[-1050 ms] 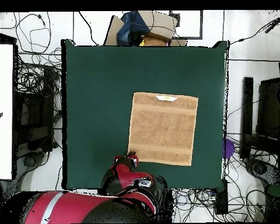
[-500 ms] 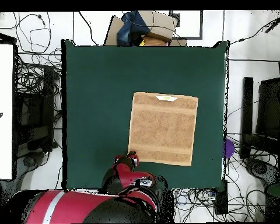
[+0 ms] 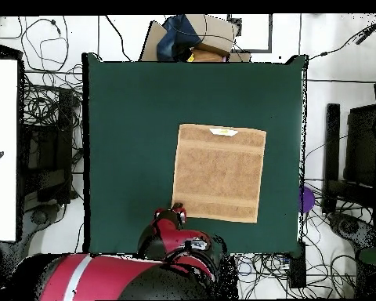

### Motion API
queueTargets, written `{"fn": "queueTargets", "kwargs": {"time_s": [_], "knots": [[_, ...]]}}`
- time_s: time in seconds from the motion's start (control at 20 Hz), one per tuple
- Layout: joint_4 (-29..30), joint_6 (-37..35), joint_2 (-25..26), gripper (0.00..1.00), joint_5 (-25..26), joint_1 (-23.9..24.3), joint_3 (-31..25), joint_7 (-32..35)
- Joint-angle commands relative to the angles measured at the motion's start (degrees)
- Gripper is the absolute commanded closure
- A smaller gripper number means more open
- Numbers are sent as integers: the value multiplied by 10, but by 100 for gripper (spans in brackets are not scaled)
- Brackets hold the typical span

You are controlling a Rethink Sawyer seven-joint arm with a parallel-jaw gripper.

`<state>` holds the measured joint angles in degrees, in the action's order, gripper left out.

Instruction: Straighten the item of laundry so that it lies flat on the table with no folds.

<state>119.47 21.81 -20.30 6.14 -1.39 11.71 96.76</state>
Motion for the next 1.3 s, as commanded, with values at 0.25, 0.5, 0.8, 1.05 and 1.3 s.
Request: {"fn": "queueTargets", "kwargs": {"time_s": [0.25, 0.5, 0.8, 1.05, 1.3], "knots": [[10, -176, 31, 100, -3, 48, -88, 70], [9, -219, 42, 100, -12, 47, -85, 63], [4, -261, 53, 100, -23, 40, -82, 64], [0, -281, 53, 100, -24, 39, -86, 66], [0, -298, 51, 100, -19, 43, -88, 62]]}}
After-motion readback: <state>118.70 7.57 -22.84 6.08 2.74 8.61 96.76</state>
